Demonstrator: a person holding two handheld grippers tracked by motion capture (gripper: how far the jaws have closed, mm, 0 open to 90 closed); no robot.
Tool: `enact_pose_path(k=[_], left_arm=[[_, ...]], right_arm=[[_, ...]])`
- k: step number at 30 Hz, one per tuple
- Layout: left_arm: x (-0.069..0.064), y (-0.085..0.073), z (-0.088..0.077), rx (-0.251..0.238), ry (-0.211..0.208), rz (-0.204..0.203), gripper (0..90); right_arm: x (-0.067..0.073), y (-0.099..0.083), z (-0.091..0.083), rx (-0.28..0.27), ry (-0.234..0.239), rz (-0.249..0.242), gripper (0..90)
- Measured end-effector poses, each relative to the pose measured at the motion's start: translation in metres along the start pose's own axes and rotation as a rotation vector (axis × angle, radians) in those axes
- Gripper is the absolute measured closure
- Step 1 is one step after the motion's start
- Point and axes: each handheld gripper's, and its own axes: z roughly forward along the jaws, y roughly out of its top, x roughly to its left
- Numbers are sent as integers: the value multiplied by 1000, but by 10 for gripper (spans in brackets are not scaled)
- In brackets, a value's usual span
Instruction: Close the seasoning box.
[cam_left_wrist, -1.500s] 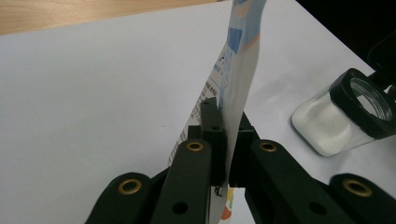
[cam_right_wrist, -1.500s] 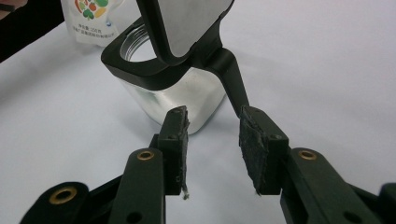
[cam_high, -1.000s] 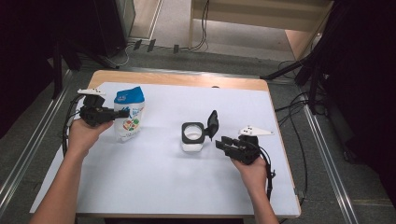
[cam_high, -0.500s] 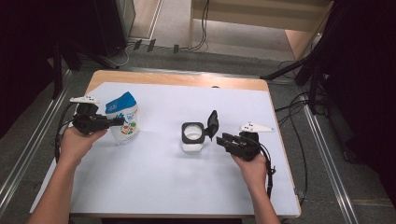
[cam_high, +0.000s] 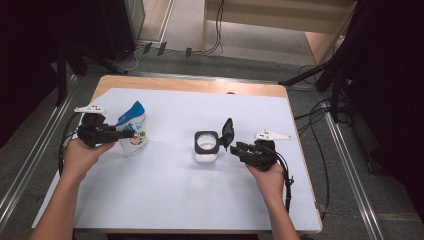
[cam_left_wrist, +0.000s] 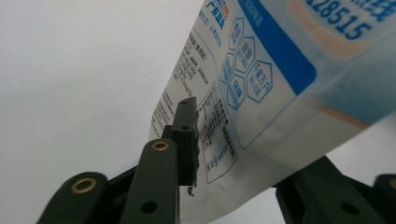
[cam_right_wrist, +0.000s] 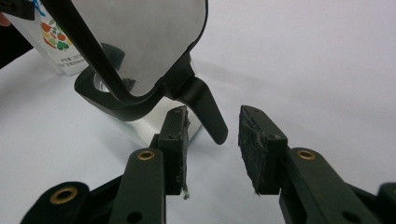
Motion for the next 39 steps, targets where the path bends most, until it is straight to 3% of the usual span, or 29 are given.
enact_pose_path(k=[9, 28, 39], left_arm=[[-2, 0, 2, -4, -3, 12, 511], [-2, 0, 5, 0, 6, 28, 369], [-4, -6, 2, 21, 11, 19, 311]], right_arm=[[-1, 0, 1, -1, 1, -1, 644], [-2, 2, -1, -10, -5, 10, 679], [-5, 19, -1, -55, 24, 36, 875]])
